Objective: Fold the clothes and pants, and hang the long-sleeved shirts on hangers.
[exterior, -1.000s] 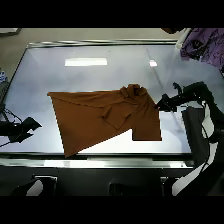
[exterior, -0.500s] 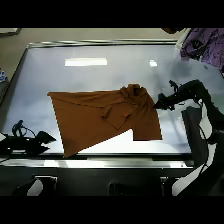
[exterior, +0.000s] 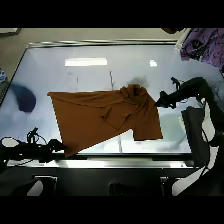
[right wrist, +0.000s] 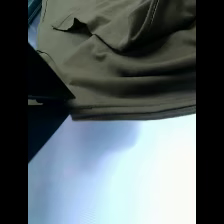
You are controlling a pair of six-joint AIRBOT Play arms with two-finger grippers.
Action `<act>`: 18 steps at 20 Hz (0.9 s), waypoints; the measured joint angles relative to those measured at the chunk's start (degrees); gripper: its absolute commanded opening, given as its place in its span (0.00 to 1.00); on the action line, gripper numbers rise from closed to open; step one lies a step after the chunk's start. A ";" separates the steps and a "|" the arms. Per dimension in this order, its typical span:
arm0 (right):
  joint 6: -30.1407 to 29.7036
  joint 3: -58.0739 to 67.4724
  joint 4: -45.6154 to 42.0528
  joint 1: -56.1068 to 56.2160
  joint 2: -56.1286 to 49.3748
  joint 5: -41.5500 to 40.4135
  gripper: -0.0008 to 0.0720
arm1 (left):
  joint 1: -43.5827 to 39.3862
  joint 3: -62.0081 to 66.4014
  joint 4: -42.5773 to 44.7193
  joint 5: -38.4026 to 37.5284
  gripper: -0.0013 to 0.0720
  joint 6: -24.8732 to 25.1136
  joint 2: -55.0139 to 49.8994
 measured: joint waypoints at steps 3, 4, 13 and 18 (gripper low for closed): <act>0.26 0.00 0.02 0.00 0.57 -0.24 0.05 | -3.10 -0.20 -0.44 2.23 0.86 -0.72 -1.88; 0.24 0.00 0.02 0.00 0.79 -0.24 0.05 | -4.09 -0.26 -0.83 3.23 0.82 -0.87 -2.60; 0.26 0.00 -0.24 0.00 2.89 -0.68 0.04 | -10.05 -0.28 -3.93 9.22 0.04 -1.29 -7.85; 0.42 -0.02 -0.22 0.46 5.86 -0.55 0.04 | -10.60 4.68 -4.52 9.55 0.04 -0.57 -7.56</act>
